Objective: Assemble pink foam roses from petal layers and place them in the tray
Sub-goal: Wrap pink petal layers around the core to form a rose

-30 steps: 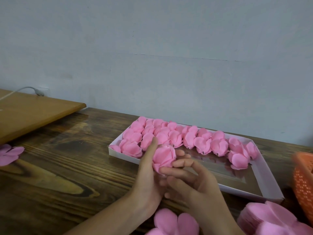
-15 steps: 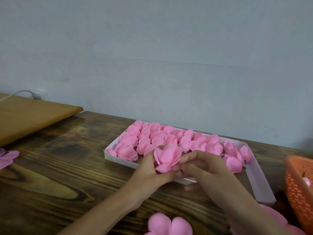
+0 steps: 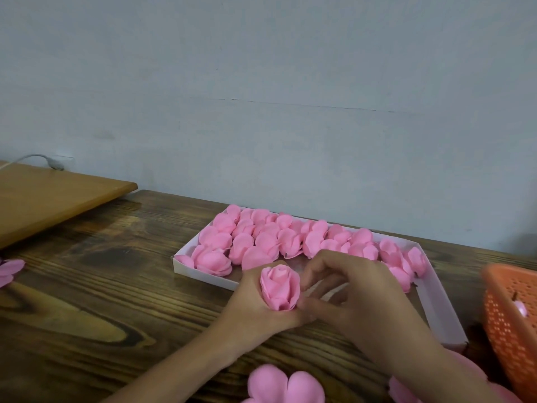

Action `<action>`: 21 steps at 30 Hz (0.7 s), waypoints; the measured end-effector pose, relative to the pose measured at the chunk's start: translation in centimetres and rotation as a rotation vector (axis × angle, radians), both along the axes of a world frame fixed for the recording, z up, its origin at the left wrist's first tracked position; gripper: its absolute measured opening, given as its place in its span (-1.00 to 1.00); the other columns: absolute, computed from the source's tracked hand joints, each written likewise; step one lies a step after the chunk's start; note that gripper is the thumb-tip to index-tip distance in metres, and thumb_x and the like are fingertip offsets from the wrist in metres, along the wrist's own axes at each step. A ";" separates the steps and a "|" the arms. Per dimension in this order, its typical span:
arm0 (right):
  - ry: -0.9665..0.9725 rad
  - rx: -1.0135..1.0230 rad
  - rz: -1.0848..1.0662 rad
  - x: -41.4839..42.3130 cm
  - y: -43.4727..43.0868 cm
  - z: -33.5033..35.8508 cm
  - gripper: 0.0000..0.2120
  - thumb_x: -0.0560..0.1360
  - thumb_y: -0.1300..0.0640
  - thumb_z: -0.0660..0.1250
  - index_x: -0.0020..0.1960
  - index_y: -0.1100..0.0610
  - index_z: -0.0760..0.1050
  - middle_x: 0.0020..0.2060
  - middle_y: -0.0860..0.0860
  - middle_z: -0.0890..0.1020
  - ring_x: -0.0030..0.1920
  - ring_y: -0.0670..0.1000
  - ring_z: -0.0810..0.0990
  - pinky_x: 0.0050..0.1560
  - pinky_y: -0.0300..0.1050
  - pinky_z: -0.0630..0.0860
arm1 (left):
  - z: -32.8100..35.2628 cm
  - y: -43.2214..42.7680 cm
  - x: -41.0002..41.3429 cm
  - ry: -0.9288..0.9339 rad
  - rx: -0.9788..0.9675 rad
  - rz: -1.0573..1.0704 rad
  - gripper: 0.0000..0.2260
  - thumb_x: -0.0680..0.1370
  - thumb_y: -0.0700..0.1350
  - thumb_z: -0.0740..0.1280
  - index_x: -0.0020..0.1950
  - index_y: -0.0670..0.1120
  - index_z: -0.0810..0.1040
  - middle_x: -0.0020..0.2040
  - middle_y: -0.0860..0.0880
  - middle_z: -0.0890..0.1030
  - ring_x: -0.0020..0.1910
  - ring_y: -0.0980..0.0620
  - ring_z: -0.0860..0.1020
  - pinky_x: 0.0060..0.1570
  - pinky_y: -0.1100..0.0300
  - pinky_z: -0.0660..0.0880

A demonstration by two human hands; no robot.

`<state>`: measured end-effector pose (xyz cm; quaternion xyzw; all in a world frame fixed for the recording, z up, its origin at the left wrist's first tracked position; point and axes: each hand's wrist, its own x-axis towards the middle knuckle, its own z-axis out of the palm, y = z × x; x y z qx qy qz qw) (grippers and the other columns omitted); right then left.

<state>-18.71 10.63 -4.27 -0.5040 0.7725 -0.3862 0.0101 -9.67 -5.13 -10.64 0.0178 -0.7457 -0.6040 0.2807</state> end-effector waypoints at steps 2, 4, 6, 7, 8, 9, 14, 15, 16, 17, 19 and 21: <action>0.013 -0.015 0.037 -0.1 0.0 0.0 -0.63 0.35 0.24 0.60 -0.07 -0.16 0.57 -0.19 -0.27 0.69 -0.20 -0.18 0.69 -0.20 -0.19 0.63 | 0.0 0.1 0.1 -0.011 -0.001 -0.012 -0.77 0.41 -0.30 0.62 -0.13 -0.04 0.64 -0.22 0.01 0.66 -0.19 0.08 0.60 -0.17 0.17 0.55; 0.060 -0.025 0.065 -0.1 -0.1 0.0 -0.55 0.35 0.25 0.60 0.01 -0.22 0.54 -0.19 -0.28 0.68 -0.19 -0.18 0.68 -0.21 -0.26 0.62 | 0.1 0.2 0.2 -0.046 0.008 -0.028 -0.77 0.40 -0.30 0.62 -0.04 -0.09 0.67 -0.17 -0.04 0.71 -0.19 0.03 0.65 -0.19 0.15 0.58; 0.123 -0.034 0.081 -0.2 -0.1 -0.1 -0.53 0.36 0.22 0.60 0.06 -0.25 0.55 -0.18 -0.30 0.66 -0.18 -0.19 0.67 -0.21 -0.33 0.59 | 0.2 0.3 0.3 -0.076 0.023 -0.053 -0.77 0.43 -0.27 0.61 0.02 -0.10 0.68 -0.23 -0.09 0.71 -0.33 -0.01 0.63 -0.33 0.16 0.57; 0.156 -0.035 0.085 -0.3 0.0 -0.2 -0.54 0.37 0.21 0.59 0.08 -0.25 0.57 -0.16 -0.30 0.66 -0.16 -0.18 0.66 -0.20 -0.34 0.58 | 0.2 0.3 0.4 -0.084 0.023 -0.056 -0.80 0.45 -0.25 0.61 -0.01 -0.06 0.69 -0.28 -0.07 0.69 -0.40 0.01 0.60 -0.39 0.19 0.55; 0.191 -0.034 0.087 -0.4 0.0 -0.2 -0.56 0.38 0.19 0.59 0.10 -0.26 0.59 -0.14 -0.29 0.65 -0.15 -0.17 0.66 -0.20 -0.31 0.58 | 0.2 0.3 0.4 -0.088 0.013 -0.058 -0.81 0.46 -0.23 0.61 -0.05 0.00 0.70 -0.32 -0.03 0.68 -0.44 0.03 0.58 -0.41 0.21 0.53; 0.224 -0.032 0.090 -0.5 0.0 -0.2 -0.57 0.39 0.17 0.58 0.11 -0.27 0.61 -0.12 -0.27 0.63 -0.13 -0.14 0.65 -0.20 -0.27 0.58 | 0.1 0.3 0.5 -0.093 0.000 -0.062 -0.82 0.46 -0.21 0.61 -0.08 0.05 0.71 -0.33 0.00 0.68 -0.45 0.05 0.58 -0.41 0.23 0.53; 0.317 0.016 0.129 -1.1 0.2 -0.1 -0.54 0.45 0.09 0.55 0.21 -0.36 0.59 -0.05 -0.27 0.54 -0.12 -0.12 0.60 -0.20 -0.28 0.54 | 0.1 0.2 0.6 -0.109 0.041 -0.103 -0.86 0.44 -0.12 0.63 -0.06 -0.03 0.73 -0.25 -0.13 0.72 -0.38 -0.01 0.65 -0.35 0.18 0.61; 0.325 0.016 0.138 -1.1 0.2 -0.1 -0.56 0.46 0.08 0.55 0.20 -0.35 0.60 -0.05 -0.27 0.53 -0.13 -0.13 0.60 -0.20 -0.28 0.54 | 0.1 0.2 0.6 -0.111 0.040 -0.120 -0.86 0.44 -0.13 0.63 -0.05 -0.03 0.73 -0.25 -0.15 0.71 -0.39 -0.01 0.65 -0.37 0.18 0.60; 0.330 0.012 0.146 -1.1 0.2 -0.2 -0.59 0.46 0.07 0.54 0.19 -0.34 0.62 -0.05 -0.28 0.53 -0.14 -0.14 0.60 -0.20 -0.29 0.54 | 0.0 0.3 0.5 -0.109 0.037 -0.139 -0.85 0.45 -0.13 0.63 -0.05 -0.05 0.72 -0.27 -0.16 0.70 -0.42 0.00 0.63 -0.40 0.20 0.58; 0.336 0.011 0.154 -1.1 0.2 -0.2 -0.62 0.47 0.05 0.53 0.19 -0.33 0.63 -0.05 -0.30 0.52 -0.14 -0.15 0.59 -0.20 -0.28 0.54 | -0.1 0.3 0.5 -0.106 0.036 -0.153 -0.84 0.45 -0.14 0.64 -0.06 -0.08 0.70 -0.30 -0.15 0.68 -0.45 0.02 0.61 -0.43 0.21 0.56; 0.353 0.014 0.169 -1.2 0.1 -0.3 -0.65 0.49 0.02 0.50 0.20 -0.32 0.62 -0.03 -0.32 0.50 -0.15 -0.18 0.59 -0.22 -0.26 0.55 | -0.2 0.3 0.5 -0.114 0.029 -0.166 -0.84 0.44 -0.14 0.64 -0.11 -0.09 0.69 -0.36 -0.10 0.64 -0.52 0.06 0.55 -0.50 0.24 0.50; 0.369 0.011 0.184 -1.3 0.1 -0.4 -0.64 0.50 0.02 0.51 0.22 -0.31 0.59 0.01 -0.32 0.51 -0.15 -0.19 0.59 -0.22 -0.19 0.57 | -0.2 0.3 0.5 -0.132 0.021 -0.178 -0.85 0.45 -0.12 0.64 -0.13 -0.08 0.69 -0.39 -0.07 0.63 -0.56 0.08 0.52 -0.53 0.26 0.45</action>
